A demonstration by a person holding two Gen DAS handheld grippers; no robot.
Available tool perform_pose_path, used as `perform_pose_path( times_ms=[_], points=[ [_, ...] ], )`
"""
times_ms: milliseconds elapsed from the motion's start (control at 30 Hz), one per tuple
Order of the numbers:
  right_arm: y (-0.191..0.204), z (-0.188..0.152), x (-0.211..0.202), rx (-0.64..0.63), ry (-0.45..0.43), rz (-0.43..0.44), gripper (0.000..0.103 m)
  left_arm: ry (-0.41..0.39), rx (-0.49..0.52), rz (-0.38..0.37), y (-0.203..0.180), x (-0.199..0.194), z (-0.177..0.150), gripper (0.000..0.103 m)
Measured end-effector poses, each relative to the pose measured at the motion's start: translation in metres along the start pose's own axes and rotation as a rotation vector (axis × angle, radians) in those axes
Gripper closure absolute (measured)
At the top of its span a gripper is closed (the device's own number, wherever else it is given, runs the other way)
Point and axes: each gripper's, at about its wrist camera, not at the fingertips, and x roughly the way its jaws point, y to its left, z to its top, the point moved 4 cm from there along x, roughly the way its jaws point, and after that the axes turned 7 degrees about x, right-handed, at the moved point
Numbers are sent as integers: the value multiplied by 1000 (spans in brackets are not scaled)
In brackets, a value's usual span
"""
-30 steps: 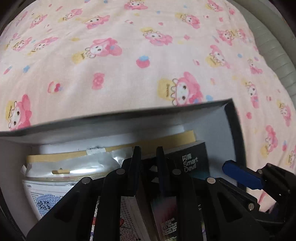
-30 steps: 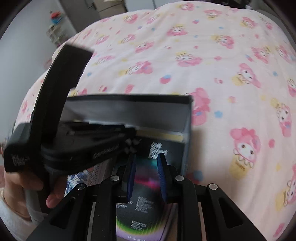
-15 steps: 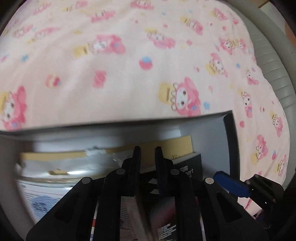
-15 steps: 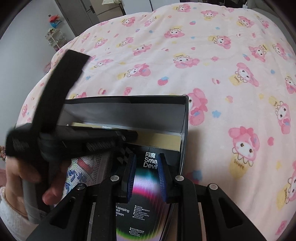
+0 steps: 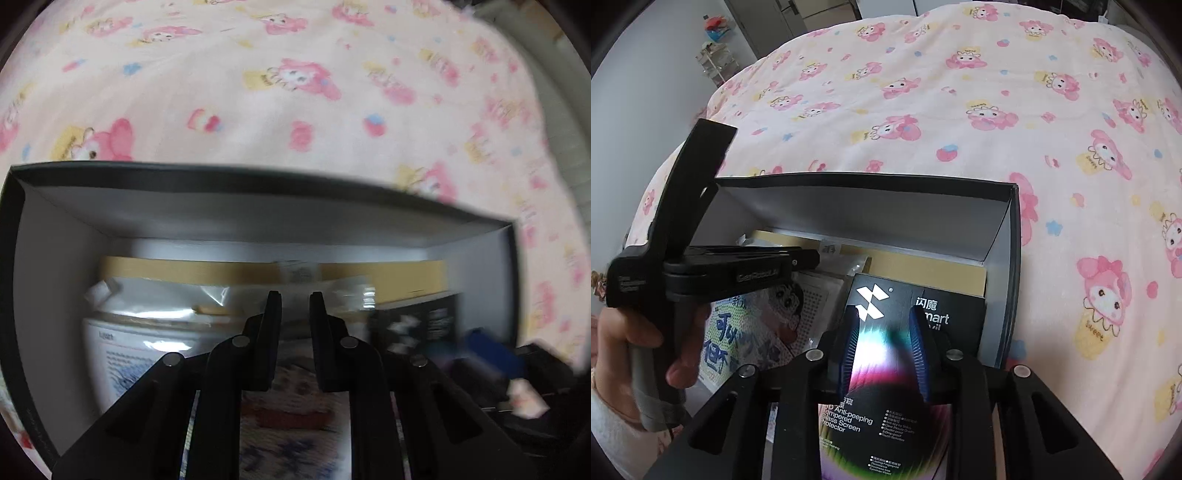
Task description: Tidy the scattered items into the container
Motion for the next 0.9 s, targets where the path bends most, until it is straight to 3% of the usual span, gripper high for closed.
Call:
perform_pose_path(
  times_ms=[100, 267, 433, 600, 700, 900],
  points=[
    [4, 1, 0, -1, 11, 29, 78, -58, 22, 37, -1, -24, -8, 84],
    [17, 0, -18, -27, -53, 46, 78, -53, 41, 78, 4, -39, -40, 82],
    [30, -19, 16, -73, 113, 109, 78, -7, -33, 58, 26, -31, -61, 81],
    [33, -24, 33, -66, 159, 83, 78, -43, -37, 10, 28, -36, -69, 81],
    [30, -21, 28, -34, 125, 32, 78, -96, -10, -8, 17, -51, -75, 81],
    [41, -23, -31, -31, -62, -52, 78, -215, 91, -1, -16, -103, -98, 75]
  ],
)
